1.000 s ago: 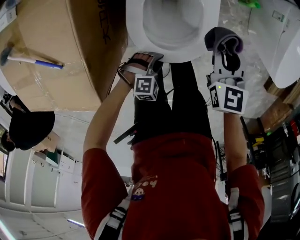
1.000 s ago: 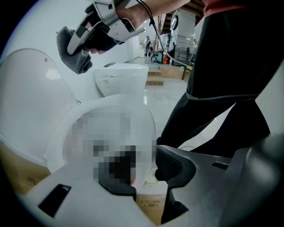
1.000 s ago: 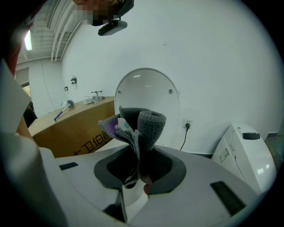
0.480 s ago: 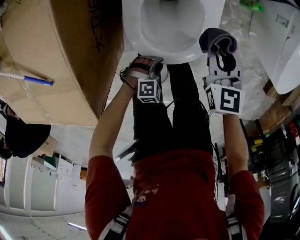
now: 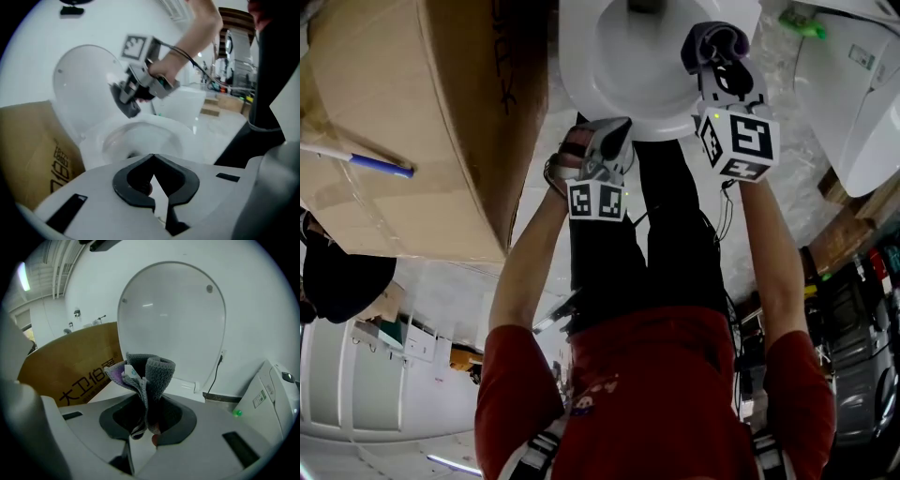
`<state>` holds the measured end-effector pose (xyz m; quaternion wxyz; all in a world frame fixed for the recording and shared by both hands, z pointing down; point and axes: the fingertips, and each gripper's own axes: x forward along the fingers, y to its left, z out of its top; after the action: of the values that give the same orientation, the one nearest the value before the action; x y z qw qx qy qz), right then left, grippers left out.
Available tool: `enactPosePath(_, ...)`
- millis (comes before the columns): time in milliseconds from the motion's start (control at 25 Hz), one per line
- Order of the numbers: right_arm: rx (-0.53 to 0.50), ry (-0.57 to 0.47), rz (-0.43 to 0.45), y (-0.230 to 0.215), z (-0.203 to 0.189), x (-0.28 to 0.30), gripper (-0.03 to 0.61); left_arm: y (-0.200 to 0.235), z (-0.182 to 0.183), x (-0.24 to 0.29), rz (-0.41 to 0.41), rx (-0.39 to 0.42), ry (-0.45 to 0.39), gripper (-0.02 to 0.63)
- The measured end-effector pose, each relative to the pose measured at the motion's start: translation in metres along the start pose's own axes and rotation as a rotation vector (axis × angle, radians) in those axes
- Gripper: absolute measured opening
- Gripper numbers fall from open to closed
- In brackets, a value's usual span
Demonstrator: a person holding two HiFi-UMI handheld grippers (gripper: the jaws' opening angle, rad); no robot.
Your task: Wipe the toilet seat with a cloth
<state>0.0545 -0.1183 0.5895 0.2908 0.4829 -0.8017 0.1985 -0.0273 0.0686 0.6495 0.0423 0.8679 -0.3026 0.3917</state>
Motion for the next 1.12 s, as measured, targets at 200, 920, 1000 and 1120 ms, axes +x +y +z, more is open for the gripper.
enactPosePath(200,-0.038,0.075,-0.053,-0.013,0.007,0.064,0.075,0.107,0.041,-0.039,0.332,-0.258,-0.2,0.014)
enactPosePath(920,-0.301,0.214,-0.235,0.015,0.03,0.154,0.077,0.211,0.055,-0.118,0.56,-0.539,-0.414,0.014)
enactPosePath(1000,-0.376,0.205,-0.179,0.039,0.035,0.161,0.077,0.211,0.056,-0.125,0.557,-0.547,-0.434,0.014)
enactPosePath(1120,-0.481,0.197,-0.104,0.073,0.04,0.171,0.077,0.211,0.056,-0.133,0.556,-0.556,-0.458,0.014)
